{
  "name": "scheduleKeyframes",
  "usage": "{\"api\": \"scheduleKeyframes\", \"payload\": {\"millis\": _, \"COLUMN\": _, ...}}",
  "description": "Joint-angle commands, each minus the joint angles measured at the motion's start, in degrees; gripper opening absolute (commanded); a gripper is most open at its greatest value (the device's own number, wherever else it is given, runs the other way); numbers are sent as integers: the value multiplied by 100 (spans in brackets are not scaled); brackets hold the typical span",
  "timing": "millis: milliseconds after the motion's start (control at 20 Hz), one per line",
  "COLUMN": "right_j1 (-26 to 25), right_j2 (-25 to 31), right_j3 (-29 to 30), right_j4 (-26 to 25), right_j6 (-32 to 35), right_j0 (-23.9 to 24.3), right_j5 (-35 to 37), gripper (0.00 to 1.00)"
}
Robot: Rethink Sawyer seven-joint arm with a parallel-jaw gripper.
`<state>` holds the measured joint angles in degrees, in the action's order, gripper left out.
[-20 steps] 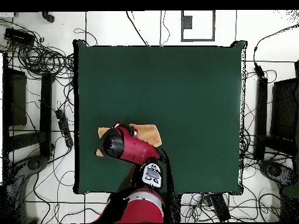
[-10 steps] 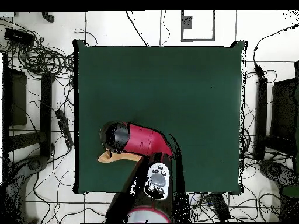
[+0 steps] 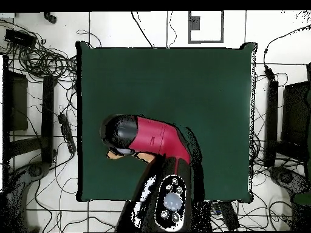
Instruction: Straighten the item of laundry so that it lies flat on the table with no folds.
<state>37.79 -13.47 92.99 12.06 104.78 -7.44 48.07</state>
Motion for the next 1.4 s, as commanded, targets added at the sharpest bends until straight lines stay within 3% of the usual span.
{"api": "scheduleKeyframes", "payload": {"millis": 50, "right_j1": 183, "right_j2": 367, "right_j3": -531, "right_j4": -251, "right_j6": 412, "right_j0": 143, "right_j5": 956, "gripper": 0}}
{"api": "scheduleKeyframes", "payload": {"millis": 350, "right_j1": 35, "right_j2": 386, "right_j3": -1048, "right_j4": -378, "right_j6": 440, "right_j0": 222, "right_j5": 1152, "gripper": 0}}
{"api": "scheduleKeyframes", "payload": {"millis": 600, "right_j1": -289, "right_j2": 587, "right_j3": -1579, "right_j4": -603, "right_j6": 181, "right_j0": 359, "right_j5": 597, "gripper": 0}}
{"api": "scheduleKeyframes", "payload": {"millis": 800, "right_j1": -529, "right_j2": 735, "right_j3": -1588, "right_j4": -687, "right_j6": 138, "right_j0": 507, "right_j5": 9, "gripper": 0}}
{"api": "scheduleKeyframes", "payload": {"millis": 1050, "right_j1": -636, "right_j2": 759, "right_j3": -1605, "right_j4": -856, "right_j6": 67, "right_j0": 556, "right_j5": 157, "gripper": 0}}
{"api": "scheduleKeyframes", "payload": {"millis": 1100, "right_j1": -622, "right_j2": 801, "right_j3": -1591, "right_j4": -901, "right_j6": 75, "right_j0": 580, "right_j5": 143, "gripper": 100}}
{"api": "scheduleKeyframes", "payload": {"millis": 1400, "right_j1": -588, "right_j2": 893, "right_j3": -1435, "right_j4": -911, "right_j6": 37, "right_j0": 641, "right_j5": -124, "gripper": 100}}
